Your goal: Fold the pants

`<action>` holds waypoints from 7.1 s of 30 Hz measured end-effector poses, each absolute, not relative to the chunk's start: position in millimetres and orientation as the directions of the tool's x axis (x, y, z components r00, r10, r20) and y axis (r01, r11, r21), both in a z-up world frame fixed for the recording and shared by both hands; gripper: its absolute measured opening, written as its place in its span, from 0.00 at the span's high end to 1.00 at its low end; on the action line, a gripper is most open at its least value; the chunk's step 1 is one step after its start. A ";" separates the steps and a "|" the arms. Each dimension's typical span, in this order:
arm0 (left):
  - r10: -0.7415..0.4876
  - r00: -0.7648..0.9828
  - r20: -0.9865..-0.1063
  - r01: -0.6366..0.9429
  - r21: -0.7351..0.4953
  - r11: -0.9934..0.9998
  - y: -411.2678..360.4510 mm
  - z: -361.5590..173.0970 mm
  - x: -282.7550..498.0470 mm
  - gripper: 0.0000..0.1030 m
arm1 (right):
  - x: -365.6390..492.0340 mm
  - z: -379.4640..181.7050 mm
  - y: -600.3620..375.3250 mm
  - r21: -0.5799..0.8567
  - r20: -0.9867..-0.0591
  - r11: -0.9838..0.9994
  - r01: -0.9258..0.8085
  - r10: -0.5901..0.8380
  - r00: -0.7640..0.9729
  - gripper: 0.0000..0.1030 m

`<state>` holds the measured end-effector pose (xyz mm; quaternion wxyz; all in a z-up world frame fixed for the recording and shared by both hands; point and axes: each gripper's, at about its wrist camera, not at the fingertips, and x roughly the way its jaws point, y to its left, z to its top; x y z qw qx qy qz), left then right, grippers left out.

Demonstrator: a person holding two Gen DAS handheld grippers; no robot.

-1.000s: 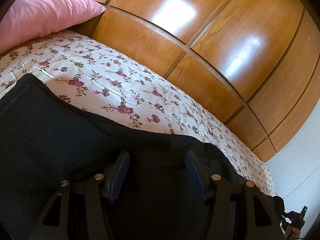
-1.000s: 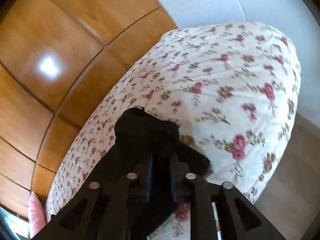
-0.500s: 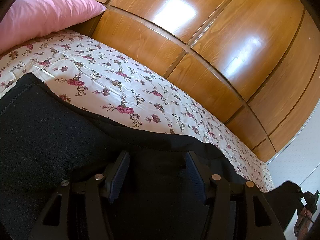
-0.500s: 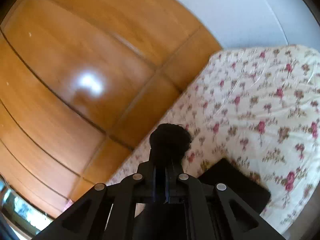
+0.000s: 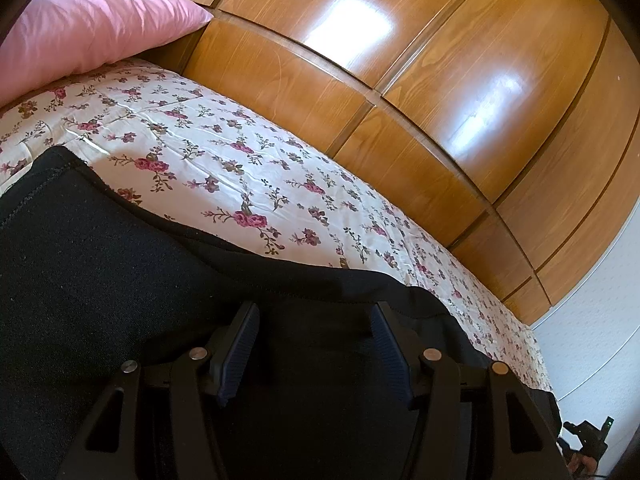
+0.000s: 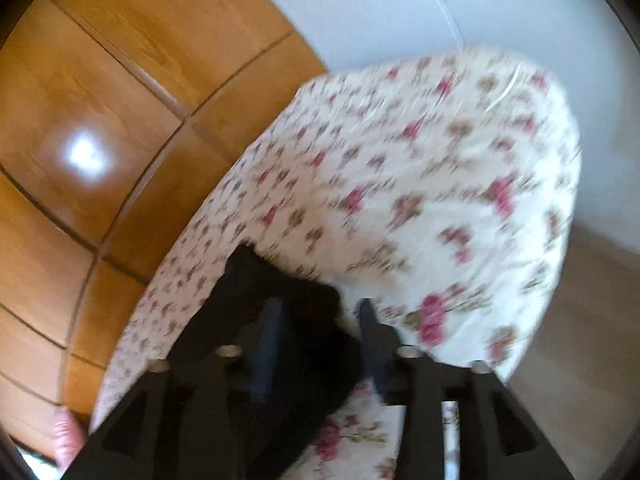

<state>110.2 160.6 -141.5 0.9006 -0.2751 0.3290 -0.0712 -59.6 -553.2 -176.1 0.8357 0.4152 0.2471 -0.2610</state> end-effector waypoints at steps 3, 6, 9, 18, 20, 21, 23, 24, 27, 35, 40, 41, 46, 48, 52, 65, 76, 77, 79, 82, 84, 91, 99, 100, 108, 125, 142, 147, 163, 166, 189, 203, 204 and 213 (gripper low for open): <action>-0.312 0.775 -0.550 -0.051 -0.547 0.836 161.3 -141.6 109.8 0.43 | -76.3 -181.2 -556.0 0.618 -0.619 0.469 0.631 -0.204 0.758 0.36; -0.318 0.782 -0.536 -0.047 -0.559 0.828 162.5 -141.2 107.9 0.43 | -81.4 -189.8 -552.8 0.638 -0.637 0.464 0.614 -0.129 0.760 0.36; -0.318 0.790 -0.524 -0.046 -0.568 0.822 163.4 -139.6 104.4 0.42 | -76.0 -196.6 -545.8 0.657 -0.638 0.470 0.589 -0.070 0.767 0.36; -0.271 0.819 -0.506 0.011 -0.458 0.889 144.3 -114.2 82.8 0.38 | -66.1 -181.4 -529.3 0.563 -0.656 0.507 0.652 -0.205 0.726 0.46; -0.258 0.823 -0.505 0.021 -0.428 0.904 138.2 -111.2 80.7 0.38 | -69.7 -169.4 -530.0 0.562 -0.615 0.544 0.623 -0.229 0.755 0.46; -0.259 0.819 -0.512 0.025 -0.419 0.908 135.0 -110.9 80.4 0.38 | -66.7 -166.8 -532.4 0.584 -0.603 0.554 0.593 -0.192 0.774 0.46; -0.284 0.807 -0.518 0.040 -0.432 0.901 129.3 -110.4 80.1 0.38 | -58.8 -173.4 -536.0 0.632 -0.606 0.528 0.567 -0.119 0.786 0.46; -0.306 0.801 -0.515 0.059 -0.441 0.896 125.8 -110.3 79.1 0.38 | -54.4 -178.4 -536.9 0.652 -0.604 0.514 0.557 -0.092 0.792 0.47; -0.332 0.789 -0.517 0.088 -0.438 0.894 114.2 -109.9 75.2 0.38 | -40.1 -193.0 -534.8 0.669 -0.627 0.476 0.571 -0.051 0.777 0.67; -0.336 0.773 -0.538 0.123 -0.392 0.912 101.9 -117.6 68.9 0.38 | -53.2 -167.3 -526.1 0.702 -0.555 0.477 0.530 -0.101 0.826 0.93; -0.334 0.768 -0.546 0.116 -0.394 0.912 101.8 -124.2 70.7 0.38 | -55.8 -202.9 -531.5 0.668 -0.656 0.407 0.623 -0.073 0.751 0.93; -0.334 0.768 -0.546 0.118 -0.391 0.913 101.5 -124.0 70.4 0.38 | -56.4 -213.0 -532.9 0.686 -0.649 0.384 0.618 -0.062 0.758 0.93; -0.331 0.771 -0.544 0.113 -0.395 0.912 103.9 -122.9 67.8 0.38 | -69.5 -194.9 -538.1 0.726 -0.571 0.395 0.562 -0.110 0.814 0.77; -0.324 0.775 -0.543 0.108 -0.392 0.914 103.1 -121.0 66.5 0.38 | -75.5 -183.9 -537.9 0.691 -0.583 0.428 0.582 -0.146 0.799 0.61; -0.338 0.778 -0.530 0.112 -0.412 0.904 102.6 -116.7 61.2 0.38 | -90.3 -196.8 -538.0 0.717 -0.595 0.379 0.585 -0.103 0.797 0.45; -0.454 0.729 -0.512 0.269 -0.395 0.878 57.5 -100.9 51.9 0.38 | -55.4 -225.2 -536.0 0.825 -0.487 0.362 0.434 0.067 0.871 0.48; -0.419 0.672 -0.611 0.297 -0.295 0.908 31.3 -128.8 55.8 0.38 | -56.8 -232.2 -538.1 0.829 -0.487 0.355 0.433 0.077 0.870 0.73; -0.413 0.672 -0.615 0.300 -0.284 0.911 29.9 -129.4 55.6 0.37 | -56.3 -231.2 -537.5 0.819 -0.497 0.370 0.439 0.072 0.865 0.74; -0.404 0.674 -0.618 0.303 -0.268 0.915 28.6 -129.9 53.8 0.37 | -53.9 -222.0 -533.3 0.785 -0.522 0.417 0.458 0.047 0.852 0.78; -0.415 0.666 -0.619 0.291 -0.296 0.910 32.7 -127.6 55.2 0.37 | -48.6 -201.5 -526.7 0.730 -0.548 0.491 0.476 0.005 0.836 0.79; -0.426 0.661 -0.618 0.277 -0.327 0.903 37.1 -122.9 56.6 0.37 | -47.8 -182.5 -521.7 0.713 -0.541 0.523 0.468 -0.016 0.841 0.79; -0.413 0.706 -0.576 0.186 -0.412 0.892 67.8 -108.1 56.7 0.37 | -35.9 -123.2 -492.1 0.632 -0.539 0.615 0.472 -0.088 0.837 0.80; -0.393 0.735 -0.552 0.074 -0.511 0.856 106.9 -99.5 60.2 0.37 | -16.0 -57.1 -421.5 0.497 -0.458 0.781 0.377 -0.133 0.879 0.81; -0.396 0.735 -0.550 0.067 -0.522 0.851 109.6 -99.6 60.4 0.37 | -12.3 -48.1 -407.2 0.464 -0.449 0.810 0.359 -0.135 0.883 0.81; -0.372 0.741 -0.559 0.034 -0.522 0.852 120.4 -98.6 59.4 0.37 | 9.2 -16.6 -293.7 0.153 -0.397 0.974 0.168 -0.095 0.913 0.81; -0.329 0.764 -0.556 -0.025 -0.535 0.845 147.0 -93.2 50.2 0.37 | 45.2 -114.1 -92.0 -0.099 -0.582 0.868 -0.487 0.346 0.736 0.81; -0.391 0.741 -0.546 0.056 -0.530 0.846 125.6 -93.0 46.6 0.37 | 41.3 -125.4 -164.0 0.380 -0.517 0.767 -0.516 0.639 0.569 0.52; -0.461 0.716 -0.524 0.125 -0.554 0.823 112.0 -90.4 43.3 0.37 | 47.2 -107.9 -209.3 0.313 -0.507 0.890 -0.331 0.451 0.734 0.52; -0.581 0.577 -0.574 0.415 -0.406 0.814 17.3 -80.4 27.1 0.37 | 64.9 -168.1 -191.4 0.172 -0.670 0.954 -0.247 0.297 0.680 0.67; -0.497 0.559 -0.664 0.414 -0.296 0.861 1.2 -97.7 29.3 0.39 | 62.9 -168.4 -193.1 0.195 -0.669 0.946 -0.259 0.321 0.671 0.67; -0.314 0.792 -0.524 0.025 -0.486 0.874 166.2 -75.5 1.0 0.50 | 62.6 -167.0 -195.2 0.188 -0.651 0.956 -0.227 0.294 0.700 0.64; 0.042 0.813 -0.581 -0.436 -0.558 0.706 285.3 -94.0 -58.2 0.35 | 61.5 -168.3 -196.1 0.200 -0.651 0.954 -0.224 0.300 0.698 0.62; 0.043 0.810 -0.586 -0.449 -0.571 0.687 291.2 -98.7 -60.2 0.35 | 61.3 -168.3 -195.9 0.200 -0.651 0.954 -0.223 0.300 0.697 0.62; 0.118 0.819 -0.562 -0.506 -0.609 0.611 311.1 -111.7 -83.4 0.36 | 61.3 -168.3 -196.4 0.202 -0.651 0.954 -0.224 0.301 0.696 0.62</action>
